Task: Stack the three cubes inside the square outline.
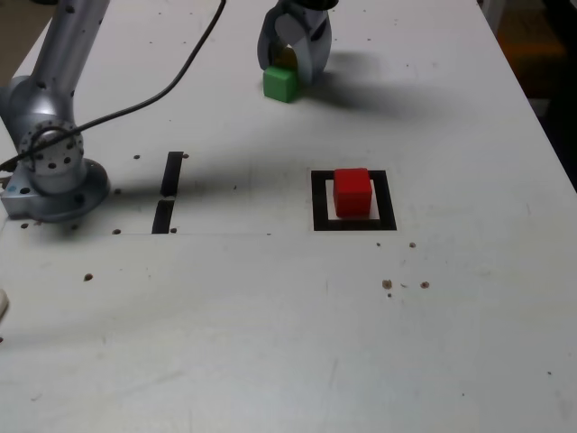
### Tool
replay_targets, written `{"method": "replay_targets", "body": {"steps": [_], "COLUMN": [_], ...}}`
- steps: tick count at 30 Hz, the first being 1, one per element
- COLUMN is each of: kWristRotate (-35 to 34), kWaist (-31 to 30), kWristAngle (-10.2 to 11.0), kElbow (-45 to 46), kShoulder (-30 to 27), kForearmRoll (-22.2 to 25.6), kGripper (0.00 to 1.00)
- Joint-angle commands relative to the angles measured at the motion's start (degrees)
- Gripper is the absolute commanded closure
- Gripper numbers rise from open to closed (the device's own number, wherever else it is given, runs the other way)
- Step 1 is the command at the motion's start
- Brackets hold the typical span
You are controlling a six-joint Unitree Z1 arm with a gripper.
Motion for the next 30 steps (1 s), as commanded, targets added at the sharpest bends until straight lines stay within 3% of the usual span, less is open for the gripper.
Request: {"method": "replay_targets", "body": {"steps": [1, 5, 13, 18, 24, 27, 30], "kWristRotate": [0.15, 0.23, -0.01, -1.4, -6.71, -12.12, -24.24], "kWaist": [0.21, 0.37, -0.24, -2.02, -5.61, -8.9, -15.31], "kWristAngle": [-0.18, -1.23, -6.15, -5.02, -0.71, 0.28, -0.63], "kElbow": [-0.09, -0.13, -3.23, -4.75, -4.9, -4.76, -3.77], "kShoulder": [0.06, -0.26, -3.2, -6.56, -11.82, -14.45, -16.88], "kForearmRoll": [0.02, 0.1, 1.99, 4.17, 8.22, 11.31, 15.88], "kGripper": [0.71, 0.76, 0.81, 0.81, 0.81, 0.81, 0.81]}}
